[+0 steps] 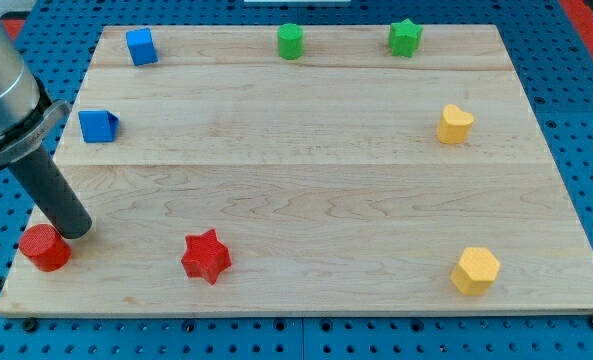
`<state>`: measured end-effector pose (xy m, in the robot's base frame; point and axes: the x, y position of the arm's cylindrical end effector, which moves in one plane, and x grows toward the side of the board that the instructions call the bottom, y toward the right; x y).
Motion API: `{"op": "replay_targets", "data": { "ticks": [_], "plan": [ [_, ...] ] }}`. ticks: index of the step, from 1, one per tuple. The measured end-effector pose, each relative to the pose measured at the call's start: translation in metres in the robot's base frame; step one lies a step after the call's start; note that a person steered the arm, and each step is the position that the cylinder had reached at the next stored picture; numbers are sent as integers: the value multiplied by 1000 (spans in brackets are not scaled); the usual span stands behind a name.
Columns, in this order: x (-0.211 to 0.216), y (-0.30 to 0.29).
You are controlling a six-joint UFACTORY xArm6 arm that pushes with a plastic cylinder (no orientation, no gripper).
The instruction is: Push the red blocks to the top right of the yellow hexagon
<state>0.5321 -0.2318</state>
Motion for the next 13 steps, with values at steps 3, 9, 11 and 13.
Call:
{"op": "replay_targets", "data": {
  "ticks": [3, 9, 11, 13],
  "plan": [
    [39, 50],
    [-30, 281],
    [-16, 375],
    [-5, 290]
  ]
}}
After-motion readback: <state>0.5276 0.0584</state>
